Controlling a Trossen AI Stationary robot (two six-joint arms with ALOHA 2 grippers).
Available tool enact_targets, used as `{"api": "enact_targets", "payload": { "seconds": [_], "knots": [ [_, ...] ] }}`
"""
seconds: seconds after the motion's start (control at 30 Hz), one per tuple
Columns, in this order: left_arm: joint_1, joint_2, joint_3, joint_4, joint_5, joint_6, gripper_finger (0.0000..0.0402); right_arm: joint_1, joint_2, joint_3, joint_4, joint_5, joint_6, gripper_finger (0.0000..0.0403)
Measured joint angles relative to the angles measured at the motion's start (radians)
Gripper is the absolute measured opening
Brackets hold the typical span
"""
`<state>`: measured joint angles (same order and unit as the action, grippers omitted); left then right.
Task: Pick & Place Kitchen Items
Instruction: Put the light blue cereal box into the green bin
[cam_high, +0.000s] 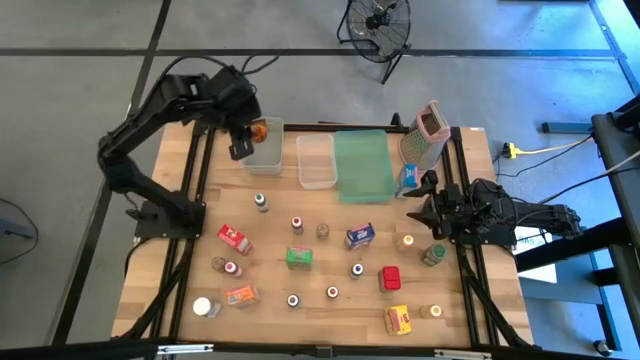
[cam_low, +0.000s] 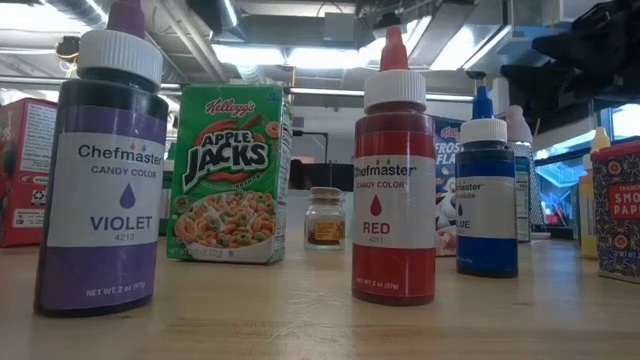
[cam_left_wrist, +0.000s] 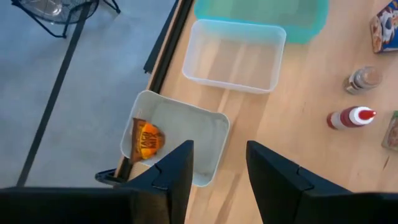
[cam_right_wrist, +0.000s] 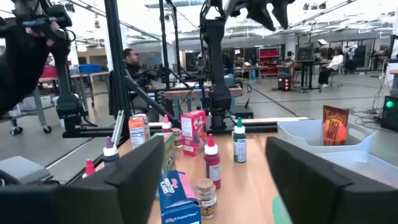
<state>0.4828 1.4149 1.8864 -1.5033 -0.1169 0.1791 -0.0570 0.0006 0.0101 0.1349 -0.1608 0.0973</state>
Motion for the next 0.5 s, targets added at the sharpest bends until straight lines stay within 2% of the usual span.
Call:
{"api": "enact_targets", "payload": {
  "seconds": [0.13, 0.2, 0.27, 0.37, 0.5],
  "knots": [
    [0.000, -0.093, -0.176, 0.090, 0.001, -0.002, 0.0143, 0.000, 0.000, 0.012, -0.013, -0.054, -0.032, 0.0345],
    [0.000, -0.144, -0.275, 0.147, 0.016, -0.002, 0.0143, 0.000, 0.002, 0.054, -0.062, -0.102, -0.057, 0.0360],
    [0.000, -0.194, -0.365, 0.204, 0.030, -0.002, 0.0143, 0.000, 0.016, 0.116, -0.155, -0.099, -0.059, 0.0369],
    [0.000, -0.269, -0.482, 0.302, 0.034, -0.002, 0.0143, 0.000, 0.067, 0.225, -0.346, 0.002, -0.023, 0.0372],
    [0.000, -0.353, -0.595, 0.444, 0.033, -0.038, 0.0143, 0.000, 0.185, 0.348, -0.588, 0.245, 0.119, 0.0372]
  ]
}}
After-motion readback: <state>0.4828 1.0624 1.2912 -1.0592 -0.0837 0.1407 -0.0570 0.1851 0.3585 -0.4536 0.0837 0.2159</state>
